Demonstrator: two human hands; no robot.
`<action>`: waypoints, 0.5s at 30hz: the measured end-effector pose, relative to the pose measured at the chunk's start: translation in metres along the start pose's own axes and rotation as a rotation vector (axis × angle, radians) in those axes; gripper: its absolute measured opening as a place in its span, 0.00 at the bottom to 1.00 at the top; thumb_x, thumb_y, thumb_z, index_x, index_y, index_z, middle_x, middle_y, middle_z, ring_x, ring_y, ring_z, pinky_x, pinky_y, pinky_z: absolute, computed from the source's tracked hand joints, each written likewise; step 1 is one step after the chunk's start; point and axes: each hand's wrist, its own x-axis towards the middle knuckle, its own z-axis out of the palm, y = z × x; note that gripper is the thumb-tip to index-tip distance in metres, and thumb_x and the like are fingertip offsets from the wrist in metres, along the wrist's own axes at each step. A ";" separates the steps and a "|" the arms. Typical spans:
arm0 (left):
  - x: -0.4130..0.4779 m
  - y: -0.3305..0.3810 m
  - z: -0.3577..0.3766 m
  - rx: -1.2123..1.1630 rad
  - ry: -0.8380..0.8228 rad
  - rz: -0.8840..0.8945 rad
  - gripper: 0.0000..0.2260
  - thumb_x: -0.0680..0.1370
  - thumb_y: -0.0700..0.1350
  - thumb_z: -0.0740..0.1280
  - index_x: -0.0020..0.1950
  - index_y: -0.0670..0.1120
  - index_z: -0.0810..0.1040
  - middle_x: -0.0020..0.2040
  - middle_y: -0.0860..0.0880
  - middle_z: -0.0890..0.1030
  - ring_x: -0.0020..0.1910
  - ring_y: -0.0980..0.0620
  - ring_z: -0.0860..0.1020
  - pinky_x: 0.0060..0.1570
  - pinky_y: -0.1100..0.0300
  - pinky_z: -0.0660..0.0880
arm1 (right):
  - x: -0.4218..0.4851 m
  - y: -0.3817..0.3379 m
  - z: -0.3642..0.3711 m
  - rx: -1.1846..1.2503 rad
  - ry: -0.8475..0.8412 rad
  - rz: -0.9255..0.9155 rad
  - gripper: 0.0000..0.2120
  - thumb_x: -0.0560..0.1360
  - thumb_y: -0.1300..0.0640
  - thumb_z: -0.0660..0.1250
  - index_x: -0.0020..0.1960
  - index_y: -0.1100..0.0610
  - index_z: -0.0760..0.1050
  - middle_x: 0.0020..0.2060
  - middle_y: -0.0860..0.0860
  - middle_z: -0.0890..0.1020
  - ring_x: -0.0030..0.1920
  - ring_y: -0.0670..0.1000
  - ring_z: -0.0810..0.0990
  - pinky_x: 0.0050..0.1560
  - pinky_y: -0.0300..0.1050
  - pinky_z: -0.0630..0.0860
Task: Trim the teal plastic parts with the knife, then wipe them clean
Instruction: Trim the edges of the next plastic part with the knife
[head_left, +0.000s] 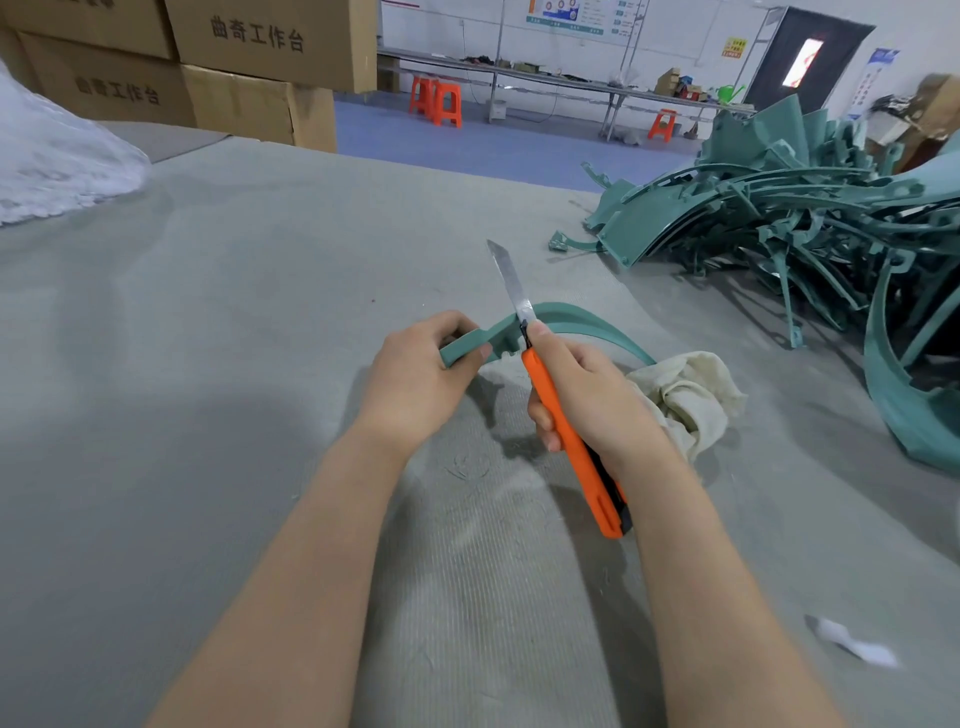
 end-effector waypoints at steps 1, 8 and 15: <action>0.000 0.000 0.000 -0.001 0.000 0.000 0.09 0.77 0.46 0.68 0.38 0.55 0.74 0.29 0.58 0.72 0.31 0.59 0.70 0.30 0.68 0.62 | 0.000 0.000 0.000 0.003 -0.004 -0.002 0.21 0.81 0.41 0.55 0.37 0.54 0.62 0.21 0.50 0.71 0.19 0.49 0.70 0.24 0.39 0.69; 0.000 -0.002 0.001 -0.034 -0.002 -0.014 0.08 0.77 0.45 0.68 0.39 0.54 0.76 0.28 0.58 0.73 0.31 0.57 0.70 0.33 0.62 0.65 | -0.003 -0.005 0.003 -0.014 -0.044 -0.030 0.21 0.81 0.41 0.55 0.36 0.54 0.63 0.21 0.51 0.71 0.20 0.49 0.69 0.25 0.40 0.70; 0.001 0.001 -0.001 -0.059 -0.010 -0.032 0.09 0.77 0.44 0.67 0.38 0.55 0.74 0.33 0.56 0.76 0.35 0.54 0.73 0.40 0.57 0.69 | -0.009 -0.011 0.009 -0.015 -0.112 -0.074 0.22 0.81 0.40 0.55 0.32 0.49 0.66 0.22 0.52 0.72 0.20 0.50 0.70 0.26 0.41 0.70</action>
